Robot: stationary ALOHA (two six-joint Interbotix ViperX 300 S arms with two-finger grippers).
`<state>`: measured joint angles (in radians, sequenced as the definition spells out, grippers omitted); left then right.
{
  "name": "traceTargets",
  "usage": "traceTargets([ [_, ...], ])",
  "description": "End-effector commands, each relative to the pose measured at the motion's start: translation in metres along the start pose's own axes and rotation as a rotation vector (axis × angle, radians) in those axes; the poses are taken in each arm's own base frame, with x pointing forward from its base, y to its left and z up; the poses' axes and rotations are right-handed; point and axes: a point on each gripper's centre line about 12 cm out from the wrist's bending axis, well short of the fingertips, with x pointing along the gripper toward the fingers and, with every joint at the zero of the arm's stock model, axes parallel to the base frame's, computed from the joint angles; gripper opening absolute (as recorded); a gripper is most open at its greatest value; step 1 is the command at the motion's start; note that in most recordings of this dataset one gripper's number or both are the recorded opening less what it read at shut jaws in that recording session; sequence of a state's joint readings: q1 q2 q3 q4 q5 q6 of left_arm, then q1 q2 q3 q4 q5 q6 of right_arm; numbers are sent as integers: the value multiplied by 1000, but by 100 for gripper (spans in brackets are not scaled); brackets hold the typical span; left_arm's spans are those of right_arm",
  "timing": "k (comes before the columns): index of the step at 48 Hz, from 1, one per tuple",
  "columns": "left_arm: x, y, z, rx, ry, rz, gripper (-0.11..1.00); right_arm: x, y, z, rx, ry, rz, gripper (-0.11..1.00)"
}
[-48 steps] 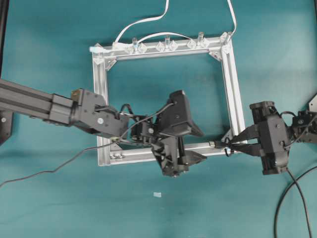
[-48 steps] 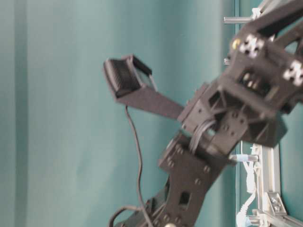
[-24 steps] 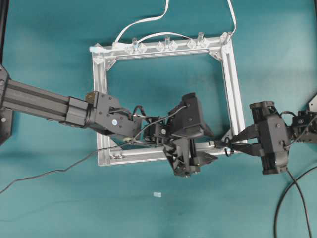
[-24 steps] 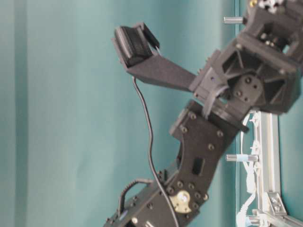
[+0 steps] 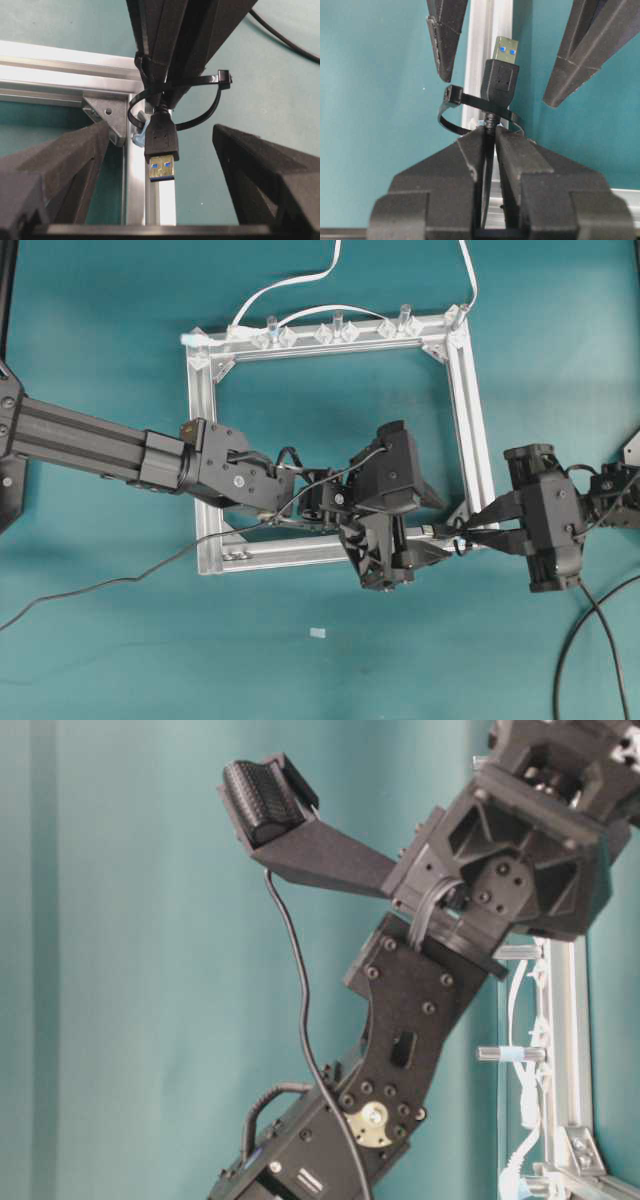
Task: Insert the wire through the string loop located on the right side.
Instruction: 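Close the left gripper on the plug tip beyond the loop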
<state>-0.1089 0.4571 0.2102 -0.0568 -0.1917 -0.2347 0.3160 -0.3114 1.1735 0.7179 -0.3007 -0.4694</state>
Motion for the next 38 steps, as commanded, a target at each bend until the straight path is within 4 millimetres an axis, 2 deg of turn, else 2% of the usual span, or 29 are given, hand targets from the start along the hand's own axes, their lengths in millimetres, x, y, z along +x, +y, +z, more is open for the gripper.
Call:
traceTargets([
  [1, -4, -4, 19, 4, -45, -11, 84, 0, 0, 5, -1, -20, -2, 10],
  [4, -4, -3, 19, 4, -41, -8, 81, 0, 0, 4, -2, -18, -3, 10],
  [7, -5, -3, 20, 4, -45, -10, 73, -1, -1, 3, -2, -15, -3, 10],
  [11, -5, -4, 20, 4, -43, -11, 54, -1, -1, 2, -4, -15, -4, 10],
  [15, -5, -4, 20, 3, -43, -11, 30, -1, -1, 2, -3, -15, -5, 10],
  [17, -5, -4, 19, 4, -42, -11, 22, -1, -1, 3, -3, -19, -6, 10],
  [38, -6, -4, 18, 1, -24, -6, 23, -2, -3, 7, -8, -47, -17, 10],
])
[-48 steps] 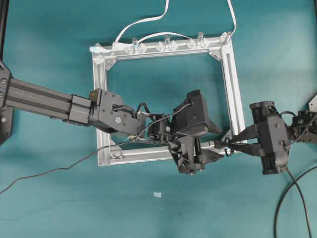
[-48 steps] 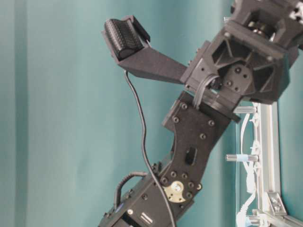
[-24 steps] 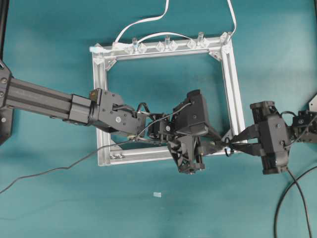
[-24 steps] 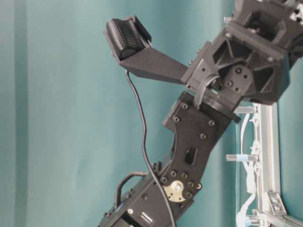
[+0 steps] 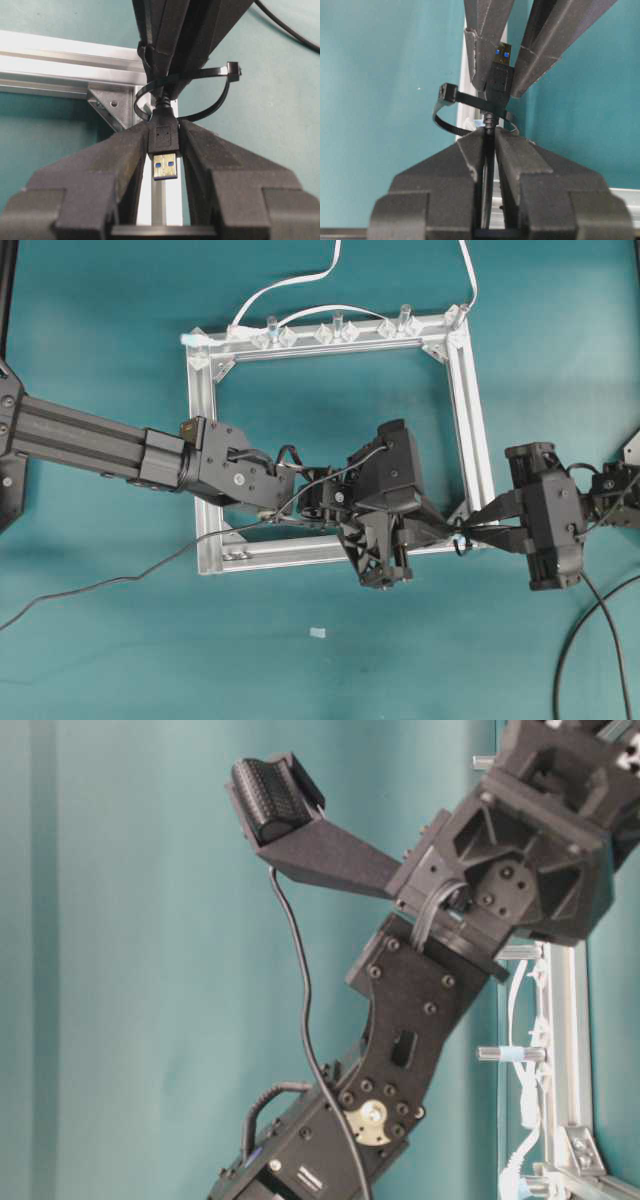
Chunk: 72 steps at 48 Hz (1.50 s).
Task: Insert the wire through the string loop located on the right side.
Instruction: 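Open the right gripper and release the cable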
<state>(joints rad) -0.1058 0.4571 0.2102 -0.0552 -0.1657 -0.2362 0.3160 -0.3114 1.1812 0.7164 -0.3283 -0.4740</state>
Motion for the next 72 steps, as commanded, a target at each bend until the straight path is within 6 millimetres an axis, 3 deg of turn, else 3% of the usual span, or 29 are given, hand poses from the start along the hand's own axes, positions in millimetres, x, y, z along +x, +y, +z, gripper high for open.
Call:
traceTargets([
  [1, -6, -5, 20, 0, -47, -13, 23, -1, 0, 7, -4, -31, -1, 10],
  [24, -8, -5, 21, 3, -49, -14, 23, -3, 2, 5, -55, -33, 23, 10],
  [28, -8, -5, 21, 2, -49, -13, 23, -3, 2, 4, -35, -30, 22, 27],
  [36, -9, -5, 21, 2, -47, -13, 23, -6, 0, 2, -6, -31, 22, 76],
  [38, -9, -6, 22, 5, -47, -13, 23, -9, 0, 1, -6, -34, 24, 83],
  [52, -10, -5, 21, 5, -37, -10, 23, -25, -6, -7, 25, -57, 21, 83],
  [72, -10, -3, 21, 6, -38, -6, 23, -26, -9, -13, 31, -45, 14, 83],
])
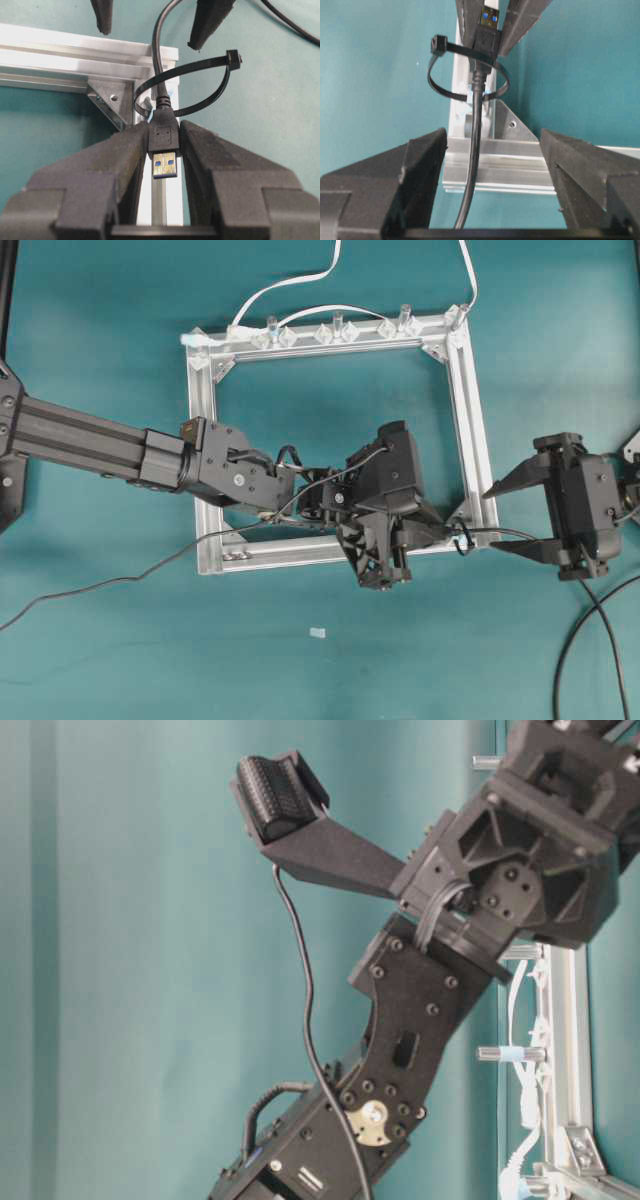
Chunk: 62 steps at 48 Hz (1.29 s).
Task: Insert the wire through the string loop located on the right side.
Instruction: 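Pull the plug leftward with the left gripper, drawing cable through the loop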
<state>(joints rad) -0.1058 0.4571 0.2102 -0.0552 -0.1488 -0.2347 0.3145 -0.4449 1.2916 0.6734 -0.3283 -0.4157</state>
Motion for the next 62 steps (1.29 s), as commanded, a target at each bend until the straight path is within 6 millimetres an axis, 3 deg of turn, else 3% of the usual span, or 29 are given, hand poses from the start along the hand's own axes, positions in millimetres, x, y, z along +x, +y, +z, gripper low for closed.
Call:
traceTargets([
  [1, -10, -3, 23, 4, -54, -11, 23, 0, 0, 4, 8, -19, -2, 83],
  [18, -24, 0, 29, 3, -41, 0, 23, 0, 0, 4, 4, -20, -2, 83],
  [41, -78, 1, 12, 0, 67, 21, 23, 0, 0, 6, 5, -27, -6, 83],
  [62, -129, -10, -9, -19, 185, 18, 23, 1, 0, 7, 3, -29, -6, 83],
])
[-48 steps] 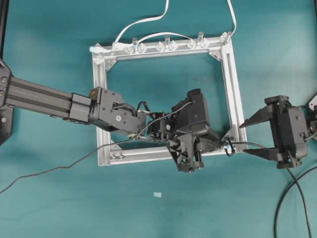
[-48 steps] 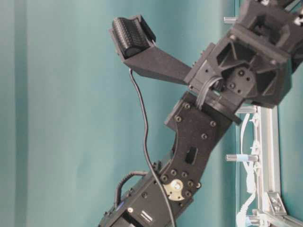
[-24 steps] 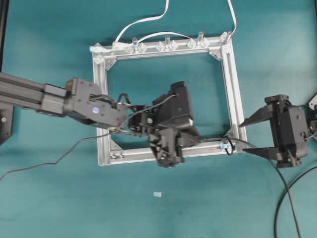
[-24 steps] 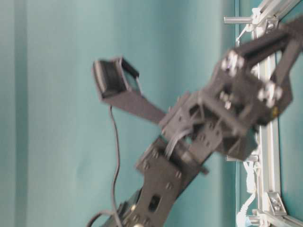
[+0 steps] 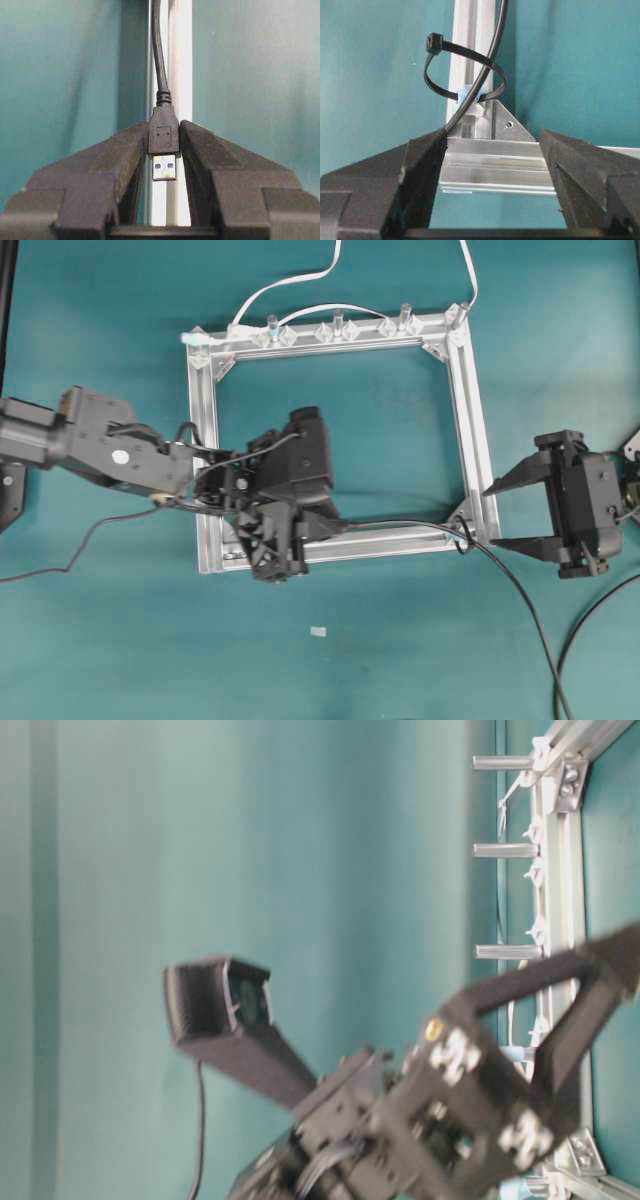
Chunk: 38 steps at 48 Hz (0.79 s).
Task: Insert the wire through the string loop located on the right side.
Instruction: 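Pull the plug leftward with the left gripper, drawing cable through the loop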
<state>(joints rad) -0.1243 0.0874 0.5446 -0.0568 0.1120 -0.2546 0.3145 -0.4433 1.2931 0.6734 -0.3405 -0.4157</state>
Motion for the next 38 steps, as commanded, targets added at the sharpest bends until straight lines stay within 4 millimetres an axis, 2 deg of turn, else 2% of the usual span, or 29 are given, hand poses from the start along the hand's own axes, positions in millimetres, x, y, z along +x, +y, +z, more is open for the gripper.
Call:
traceTargets([
  [1, -20, -8, 9, -8, -33, -21, 23, 1, 1, 7, 4, -22, 0, 83],
  [38, -68, -2, -63, -84, 147, 3, 23, 4, 1, 6, 2, -10, -2, 83],
])
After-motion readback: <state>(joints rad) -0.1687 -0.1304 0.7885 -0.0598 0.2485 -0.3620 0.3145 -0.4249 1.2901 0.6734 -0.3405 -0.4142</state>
